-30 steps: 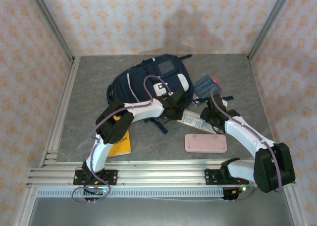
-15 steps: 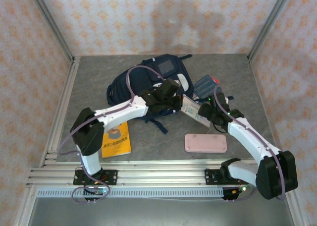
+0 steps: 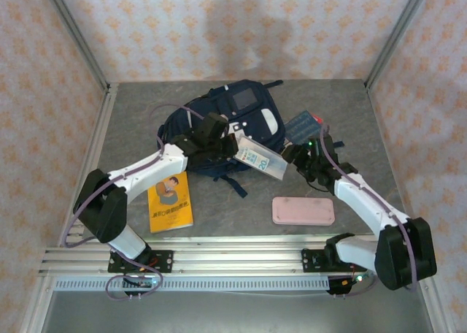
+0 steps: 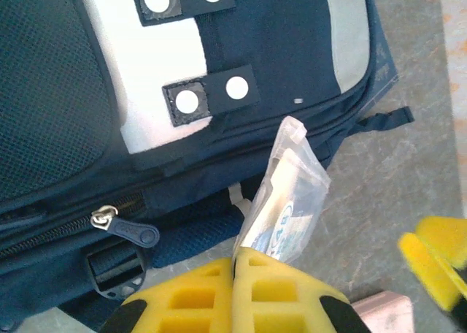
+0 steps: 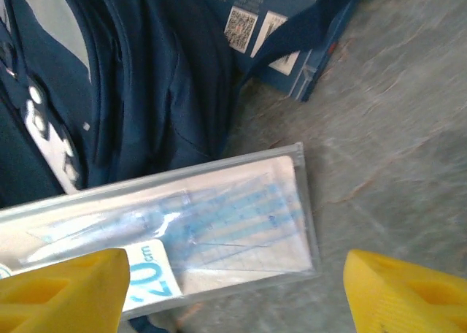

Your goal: Pack the student bag

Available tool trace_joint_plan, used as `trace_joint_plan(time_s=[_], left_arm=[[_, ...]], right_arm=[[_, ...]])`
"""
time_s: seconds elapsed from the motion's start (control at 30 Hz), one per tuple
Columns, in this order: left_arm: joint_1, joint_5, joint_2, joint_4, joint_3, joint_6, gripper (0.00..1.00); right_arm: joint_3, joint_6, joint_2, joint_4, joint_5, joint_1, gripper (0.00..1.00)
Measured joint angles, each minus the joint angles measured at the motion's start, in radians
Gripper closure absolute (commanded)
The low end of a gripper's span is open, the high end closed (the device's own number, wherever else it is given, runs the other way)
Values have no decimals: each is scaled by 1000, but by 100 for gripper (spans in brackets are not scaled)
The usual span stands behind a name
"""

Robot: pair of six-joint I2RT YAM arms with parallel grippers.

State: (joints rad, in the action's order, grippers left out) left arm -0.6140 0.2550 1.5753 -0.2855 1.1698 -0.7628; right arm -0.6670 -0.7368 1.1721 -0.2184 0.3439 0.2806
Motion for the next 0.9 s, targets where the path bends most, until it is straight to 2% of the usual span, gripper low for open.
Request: trace_joint_plan(time_s=[0.17,0.37,0.73,0.9], left_arm=[[1,54,-27,82,-38,-105,100],[11,92,-32,158,-69,-229,100],[14,89,-94,269,-118,-446,100],[14,77,-96,291,-118,-495,100]], right_arm=[[137,-307,50,191,35,20,22],[146,-520,70,290,36,49,13],[192,-752,-120,277,-80,151,5],[192,-804,-122,278,-101,190,5]])
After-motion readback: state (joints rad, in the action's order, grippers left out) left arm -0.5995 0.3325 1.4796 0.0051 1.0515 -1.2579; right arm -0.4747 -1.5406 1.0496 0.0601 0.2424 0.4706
